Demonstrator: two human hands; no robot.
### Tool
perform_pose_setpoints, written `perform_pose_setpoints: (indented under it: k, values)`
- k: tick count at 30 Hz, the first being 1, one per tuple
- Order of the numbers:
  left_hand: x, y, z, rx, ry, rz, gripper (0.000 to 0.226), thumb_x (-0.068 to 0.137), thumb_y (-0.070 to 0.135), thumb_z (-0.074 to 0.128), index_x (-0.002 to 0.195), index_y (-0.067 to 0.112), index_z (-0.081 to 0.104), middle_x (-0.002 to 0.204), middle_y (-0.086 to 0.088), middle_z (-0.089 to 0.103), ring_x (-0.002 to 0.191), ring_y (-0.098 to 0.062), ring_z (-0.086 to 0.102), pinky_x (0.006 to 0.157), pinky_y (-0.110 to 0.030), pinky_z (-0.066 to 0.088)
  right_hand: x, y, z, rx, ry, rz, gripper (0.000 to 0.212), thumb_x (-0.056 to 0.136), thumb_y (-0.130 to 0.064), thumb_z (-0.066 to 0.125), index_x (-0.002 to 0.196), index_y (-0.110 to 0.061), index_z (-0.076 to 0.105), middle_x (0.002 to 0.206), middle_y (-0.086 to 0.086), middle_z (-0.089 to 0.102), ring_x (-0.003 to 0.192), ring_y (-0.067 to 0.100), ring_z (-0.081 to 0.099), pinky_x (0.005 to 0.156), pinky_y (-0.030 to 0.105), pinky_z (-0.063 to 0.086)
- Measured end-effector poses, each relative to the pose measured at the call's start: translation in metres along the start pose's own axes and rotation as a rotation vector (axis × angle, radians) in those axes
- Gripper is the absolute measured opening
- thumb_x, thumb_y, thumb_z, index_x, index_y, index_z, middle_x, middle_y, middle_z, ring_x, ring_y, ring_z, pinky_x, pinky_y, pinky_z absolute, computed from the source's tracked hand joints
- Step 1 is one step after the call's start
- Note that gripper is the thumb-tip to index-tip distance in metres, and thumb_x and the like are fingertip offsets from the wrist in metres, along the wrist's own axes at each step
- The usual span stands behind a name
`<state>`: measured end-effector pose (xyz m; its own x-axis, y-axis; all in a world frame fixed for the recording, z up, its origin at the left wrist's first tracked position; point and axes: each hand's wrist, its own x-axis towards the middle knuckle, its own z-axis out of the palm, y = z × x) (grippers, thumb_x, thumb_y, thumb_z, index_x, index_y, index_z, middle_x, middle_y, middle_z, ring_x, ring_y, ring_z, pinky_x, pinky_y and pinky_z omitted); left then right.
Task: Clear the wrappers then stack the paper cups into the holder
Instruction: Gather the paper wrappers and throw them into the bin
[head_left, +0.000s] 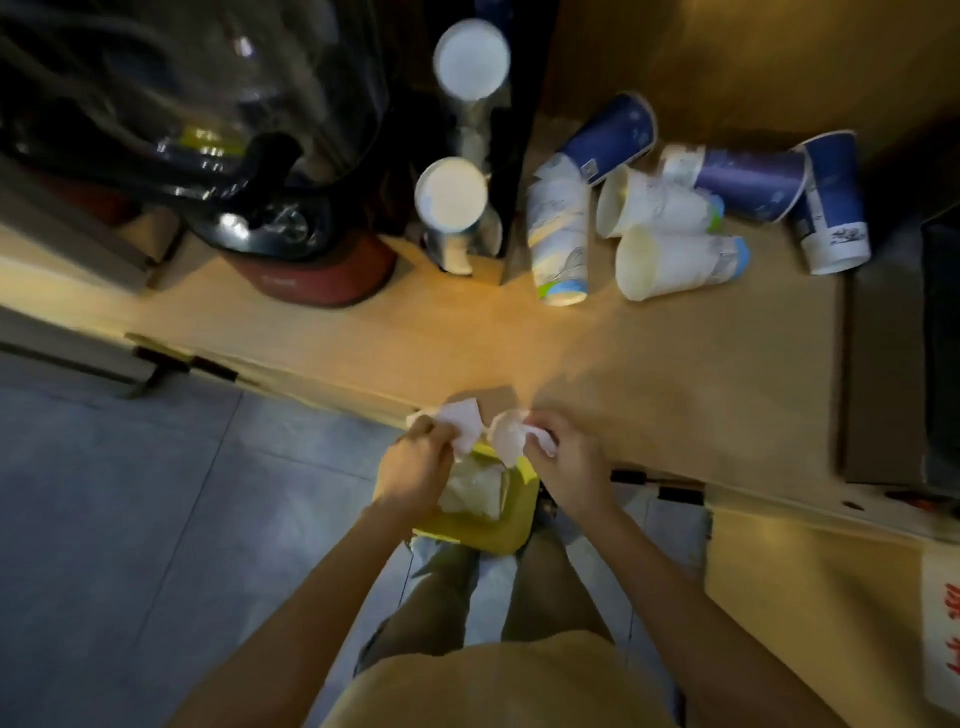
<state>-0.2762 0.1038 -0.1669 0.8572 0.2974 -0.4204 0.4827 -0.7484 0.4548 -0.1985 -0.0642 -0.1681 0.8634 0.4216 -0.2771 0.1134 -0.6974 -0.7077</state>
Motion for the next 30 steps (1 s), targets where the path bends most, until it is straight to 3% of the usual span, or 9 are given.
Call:
perform_pose_setpoints:
  k: [4,7,10,13,17,22,26,28,30]
  values:
    - [-0.025,-0.046,0.014,-0.203,0.04,-0.172,0.025,0.087,0.013,0.046,0.104,-0.001,0.059,0.118,-0.023,0.052,0.092,-0.046,0.058,0.076,-0.045,0.047,-0.014,-0.013,0.041,0.075,-0.085,-0.059,0.041,0.074,-0.036,0.047,0.099,-0.012,0.067,0.09,0.014,0.072,0.076,0.024,0.062,0.064,0.027,0.04]
    - [-0.038,-0.07,0.036,-0.345,0.067,-0.318,0.017,0.086,0.004,0.047,0.097,-0.004,0.057,0.101,-0.026,0.062,0.088,-0.043,0.06,0.071,-0.039,0.045,-0.016,0.004,0.069,0.002,-0.215,-0.083,0.035,0.075,-0.039,0.047,0.094,-0.018,0.068,0.092,0.008,0.072,0.084,0.025,0.065,0.072,0.034,0.051]
    - [-0.048,-0.087,0.07,-0.421,0.049,-0.414,0.015,0.092,0.011,0.042,0.103,0.005,0.05,0.084,-0.017,0.068,0.079,-0.038,0.064,0.073,-0.041,0.054,-0.015,0.035,0.092,-0.035,-0.312,-0.09,0.039,0.078,-0.042,0.044,0.099,-0.016,0.065,0.086,0.003,0.068,0.076,0.016,0.059,0.062,0.015,0.044]
    - [-0.045,-0.102,0.115,-0.458,0.063,-0.411,0.025,0.093,0.011,0.039,0.117,0.017,0.047,0.091,-0.015,0.069,0.08,-0.036,0.065,0.075,-0.044,0.056,-0.006,0.075,0.119,-0.041,-0.354,-0.025,0.033,0.081,-0.029,0.048,0.101,-0.01,0.065,0.088,0.01,0.07,0.073,0.016,0.057,0.055,0.009,0.035]
    - [-0.02,-0.126,0.185,-0.466,0.092,-0.44,0.03,0.092,0.007,0.041,0.116,0.014,0.059,0.111,-0.017,0.066,0.097,-0.034,0.062,0.078,-0.026,0.04,0.009,0.138,0.171,-0.052,-0.402,0.123,0.019,0.084,-0.006,0.056,0.097,-0.011,0.068,0.098,0.011,0.072,0.085,0.027,0.064,0.071,0.032,0.049]
    - [0.036,-0.161,0.281,-0.474,0.084,-0.488,0.032,0.088,0.001,0.042,0.108,0.01,0.065,0.121,-0.014,0.061,0.106,-0.028,0.058,0.078,-0.027,0.042,0.037,0.23,0.243,-0.062,-0.389,0.174,0.019,0.081,0.003,0.053,0.086,-0.009,0.068,0.093,0.014,0.072,0.086,0.027,0.064,0.072,0.034,0.05]
    - [0.089,-0.179,0.345,-0.494,-0.165,-0.499,0.033,0.091,0.004,0.041,0.122,0.003,0.053,0.136,-0.014,0.048,0.125,-0.029,0.044,0.102,-0.038,0.041,0.066,0.289,0.296,-0.123,-0.348,0.2,0.021,0.082,0.003,0.054,0.094,-0.007,0.067,0.101,0.016,0.068,0.092,0.028,0.061,0.074,0.027,0.043]
    - [0.109,-0.19,0.364,-0.461,-0.257,-0.54,0.036,0.092,0.01,0.042,0.127,0.002,0.047,0.141,-0.016,0.041,0.128,-0.031,0.04,0.106,-0.039,0.037,0.077,0.312,0.322,-0.173,-0.394,0.217,0.023,0.085,0.002,0.051,0.103,-0.004,0.064,0.11,0.017,0.064,0.101,0.029,0.058,0.08,0.024,0.039]
    - [0.124,-0.208,0.386,-0.341,-0.335,-0.527,0.042,0.091,0.013,0.044,0.131,0.002,0.04,0.141,-0.022,0.035,0.125,-0.035,0.043,0.104,-0.04,0.039,0.085,0.327,0.338,-0.2,-0.464,0.247,0.023,0.091,-0.002,0.045,0.11,-0.002,0.058,0.111,0.021,0.061,0.093,0.025,0.056,0.076,0.026,0.04]
